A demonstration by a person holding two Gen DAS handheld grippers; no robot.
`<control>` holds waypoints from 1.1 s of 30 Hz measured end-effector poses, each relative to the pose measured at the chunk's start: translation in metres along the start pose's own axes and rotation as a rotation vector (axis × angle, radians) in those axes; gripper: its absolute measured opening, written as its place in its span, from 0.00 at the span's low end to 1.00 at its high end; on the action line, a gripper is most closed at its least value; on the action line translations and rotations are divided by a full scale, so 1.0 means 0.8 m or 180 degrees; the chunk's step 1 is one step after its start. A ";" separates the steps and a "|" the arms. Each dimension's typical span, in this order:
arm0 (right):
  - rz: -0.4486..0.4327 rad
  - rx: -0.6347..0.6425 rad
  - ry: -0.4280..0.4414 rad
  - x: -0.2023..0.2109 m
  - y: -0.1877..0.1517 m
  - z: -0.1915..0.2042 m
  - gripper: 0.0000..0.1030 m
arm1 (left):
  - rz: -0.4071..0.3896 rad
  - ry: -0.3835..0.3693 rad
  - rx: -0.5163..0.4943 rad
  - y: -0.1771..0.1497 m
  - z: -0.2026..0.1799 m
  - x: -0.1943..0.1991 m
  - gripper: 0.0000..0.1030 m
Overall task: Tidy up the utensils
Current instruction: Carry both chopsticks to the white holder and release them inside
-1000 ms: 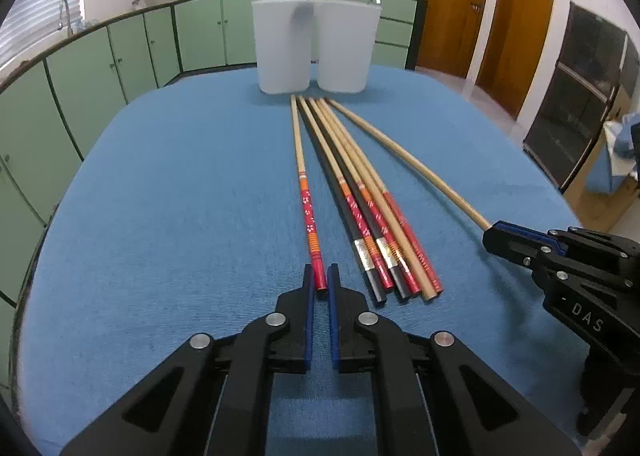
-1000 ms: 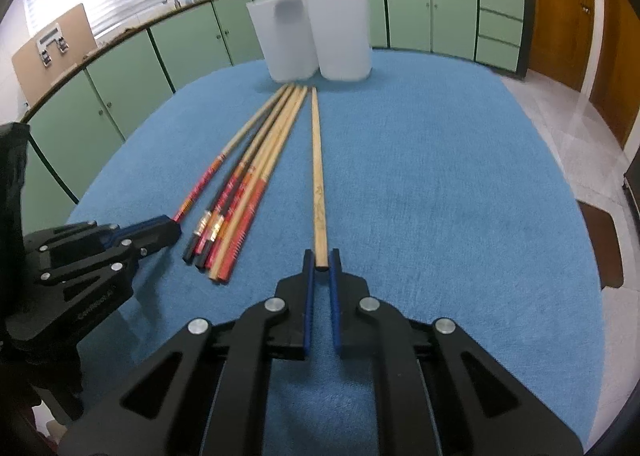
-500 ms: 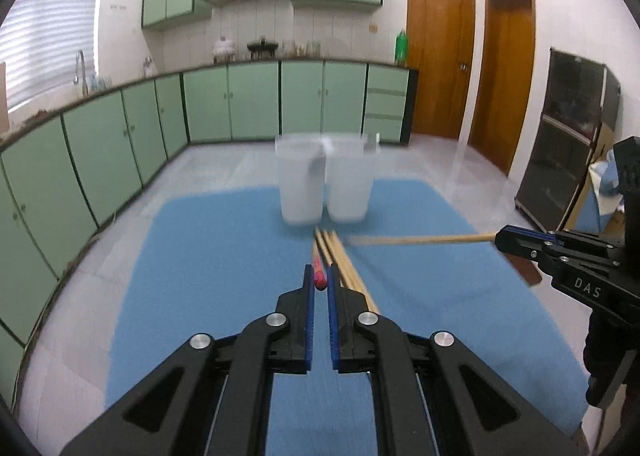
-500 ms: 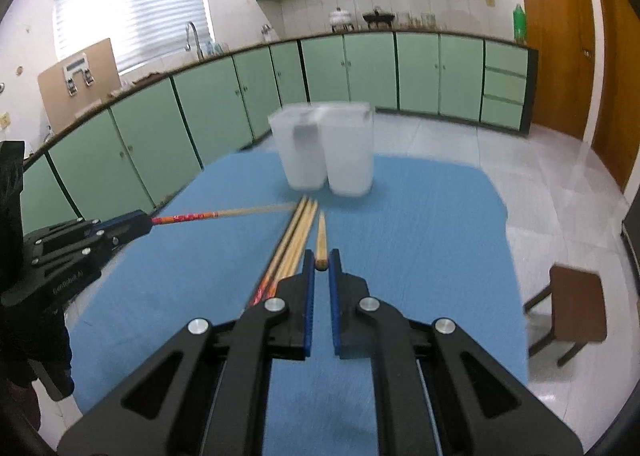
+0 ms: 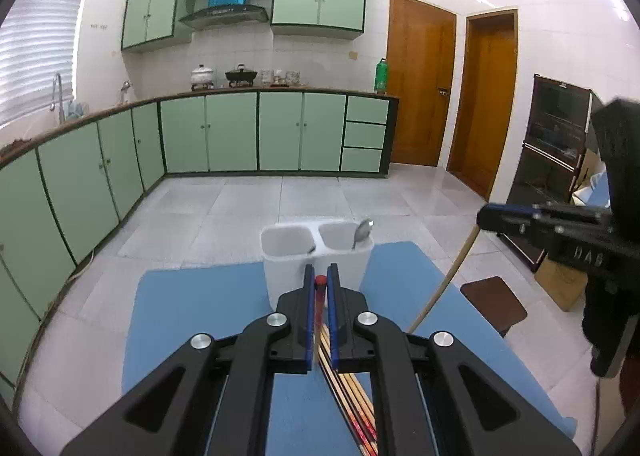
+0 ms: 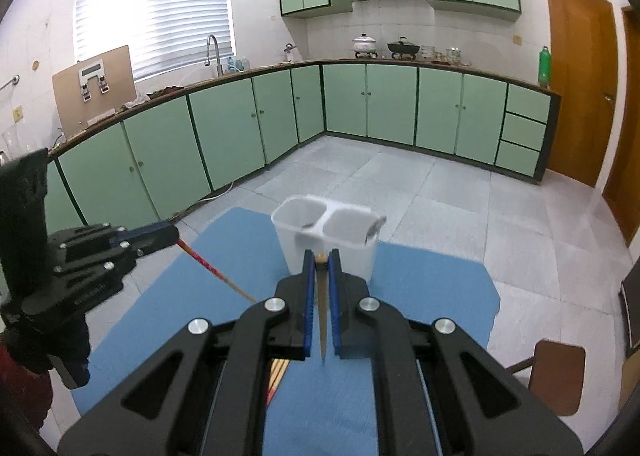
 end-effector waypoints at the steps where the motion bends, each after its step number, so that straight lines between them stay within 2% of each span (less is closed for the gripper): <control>1: -0.0035 0.0002 0.0017 0.001 0.013 -0.003 0.06 | -0.0019 -0.0015 -0.0012 0.008 0.001 -0.001 0.05; 11: -0.0494 -0.0057 0.0064 0.014 0.124 -0.029 0.06 | -0.0571 0.0035 -0.0266 0.113 -0.003 0.022 0.05; 16: -0.0648 -0.0019 -0.0080 -0.008 0.158 -0.038 0.06 | -0.0819 0.0116 -0.0382 0.167 -0.002 0.008 0.05; 21: -0.0483 -0.0042 -0.0150 -0.059 0.152 -0.043 0.06 | -0.0642 0.0136 -0.0331 0.167 0.008 -0.043 0.05; 28: -0.0100 -0.0047 -0.0214 -0.129 0.120 -0.038 0.07 | -0.0196 0.0126 -0.0170 0.123 0.029 -0.115 0.06; 30: -0.0076 -0.0082 -0.0249 -0.135 0.113 -0.040 0.11 | -0.0147 0.0140 -0.0101 0.115 0.037 -0.119 0.11; 33: -0.0131 -0.0144 -0.0289 -0.125 0.104 -0.039 0.27 | -0.0137 0.0160 -0.0052 0.106 0.046 -0.113 0.20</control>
Point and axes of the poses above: each gripper's, at about its wrist camera, not at the fingertips, and x roughly against the way its jaws point, z to its left, y to its top, the point moved 3 cm from there along -x, roughly the way its jaws point, and after that the axes turned 10 degrees about -y, right-handed, at the moved point
